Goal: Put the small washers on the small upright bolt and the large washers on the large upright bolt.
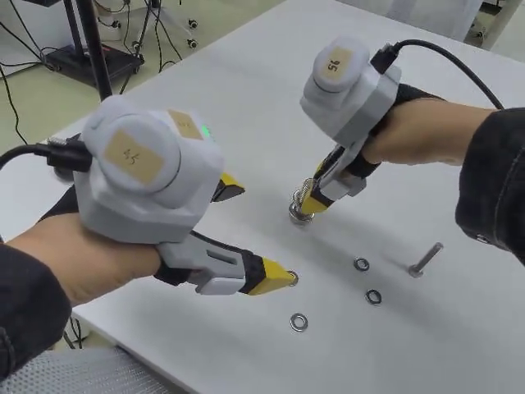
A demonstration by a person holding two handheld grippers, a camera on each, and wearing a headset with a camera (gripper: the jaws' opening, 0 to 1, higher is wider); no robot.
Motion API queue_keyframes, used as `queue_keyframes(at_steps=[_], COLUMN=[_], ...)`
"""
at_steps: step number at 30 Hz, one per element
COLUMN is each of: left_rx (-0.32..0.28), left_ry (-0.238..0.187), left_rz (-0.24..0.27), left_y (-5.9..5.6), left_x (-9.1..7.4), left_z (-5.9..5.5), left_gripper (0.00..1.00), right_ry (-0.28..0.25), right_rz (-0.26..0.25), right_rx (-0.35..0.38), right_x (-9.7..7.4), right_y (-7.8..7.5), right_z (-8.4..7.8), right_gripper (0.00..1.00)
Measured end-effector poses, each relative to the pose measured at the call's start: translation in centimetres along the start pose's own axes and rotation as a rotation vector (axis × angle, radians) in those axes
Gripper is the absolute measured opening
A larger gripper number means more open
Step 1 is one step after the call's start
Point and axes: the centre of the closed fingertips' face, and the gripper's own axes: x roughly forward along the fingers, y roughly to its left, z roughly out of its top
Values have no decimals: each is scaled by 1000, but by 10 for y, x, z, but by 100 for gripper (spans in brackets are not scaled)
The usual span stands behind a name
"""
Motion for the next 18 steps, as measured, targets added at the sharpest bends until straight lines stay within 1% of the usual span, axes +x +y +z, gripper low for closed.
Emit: queue_keyframes(at_steps=[4, 6, 18], left_rx=[0, -1, 0], left_ry=[1, 3, 7], left_rz=[-1, -1, -4], left_y=[0, 0, -1], left_x=[0, 0, 1], left_z=[0, -1, -1], left_gripper=[69, 69, 68], right_ry=[6, 0, 4], right_rz=[1, -1, 2], right_rx=[8, 9, 8], right_x=[5, 8, 11], right_y=[2, 0, 2], right_z=[-4, -4, -6], right_gripper=[23, 23, 23])
